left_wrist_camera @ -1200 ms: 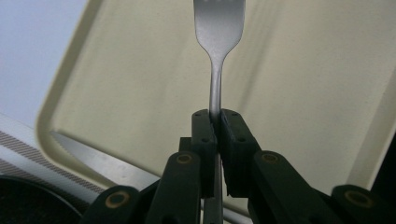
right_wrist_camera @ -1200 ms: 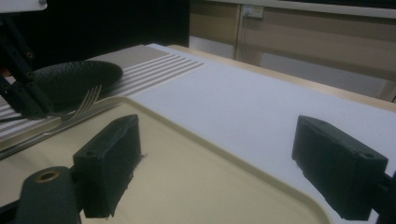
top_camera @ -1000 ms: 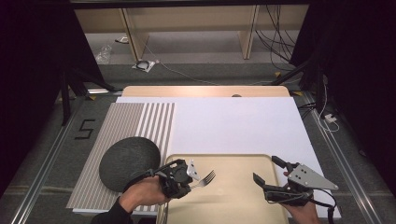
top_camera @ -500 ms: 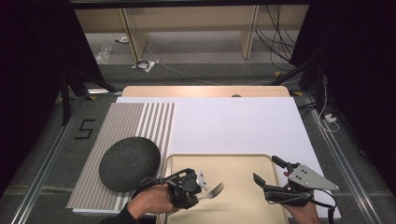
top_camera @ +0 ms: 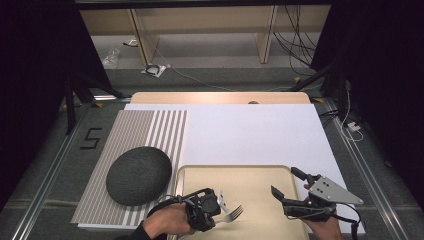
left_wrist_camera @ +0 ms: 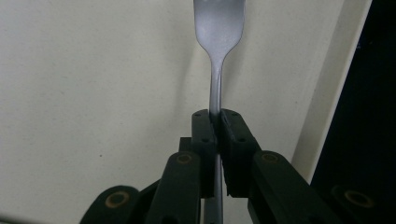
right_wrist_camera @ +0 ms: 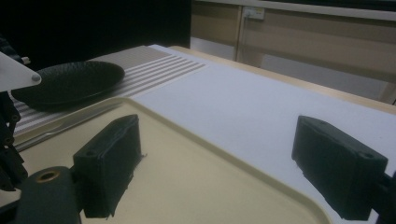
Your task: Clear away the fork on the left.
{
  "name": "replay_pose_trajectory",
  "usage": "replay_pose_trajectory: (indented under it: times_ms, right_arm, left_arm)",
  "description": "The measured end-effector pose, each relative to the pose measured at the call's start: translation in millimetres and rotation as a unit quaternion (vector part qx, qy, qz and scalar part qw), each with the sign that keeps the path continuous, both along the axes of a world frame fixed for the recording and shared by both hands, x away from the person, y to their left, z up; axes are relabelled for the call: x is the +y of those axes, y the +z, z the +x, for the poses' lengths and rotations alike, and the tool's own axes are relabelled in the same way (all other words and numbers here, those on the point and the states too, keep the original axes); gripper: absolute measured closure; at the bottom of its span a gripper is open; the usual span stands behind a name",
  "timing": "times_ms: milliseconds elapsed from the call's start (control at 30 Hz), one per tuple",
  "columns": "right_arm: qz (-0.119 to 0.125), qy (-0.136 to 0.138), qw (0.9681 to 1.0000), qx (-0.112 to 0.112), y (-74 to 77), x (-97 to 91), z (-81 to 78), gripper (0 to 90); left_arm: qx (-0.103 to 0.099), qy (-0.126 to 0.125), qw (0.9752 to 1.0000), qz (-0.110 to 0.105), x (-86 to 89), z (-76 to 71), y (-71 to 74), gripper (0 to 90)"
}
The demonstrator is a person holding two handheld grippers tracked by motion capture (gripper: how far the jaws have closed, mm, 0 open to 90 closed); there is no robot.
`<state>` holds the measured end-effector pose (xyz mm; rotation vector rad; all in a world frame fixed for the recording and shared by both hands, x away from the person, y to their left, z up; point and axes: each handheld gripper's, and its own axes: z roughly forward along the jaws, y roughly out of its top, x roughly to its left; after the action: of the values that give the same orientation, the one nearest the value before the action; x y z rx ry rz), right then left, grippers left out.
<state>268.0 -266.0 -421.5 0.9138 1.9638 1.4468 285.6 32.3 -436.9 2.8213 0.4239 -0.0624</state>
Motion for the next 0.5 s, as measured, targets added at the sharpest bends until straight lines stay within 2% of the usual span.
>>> replay_pose_trajectory:
  times_ms: [500]
  right_arm:
    - [-0.002,0.0,1.0,0.0,-0.3,0.3,0.1,16.5]
  left_arm:
    - [0.021,-0.005,0.9997,0.011,-3.7,-2.5,-11.0,84.1]
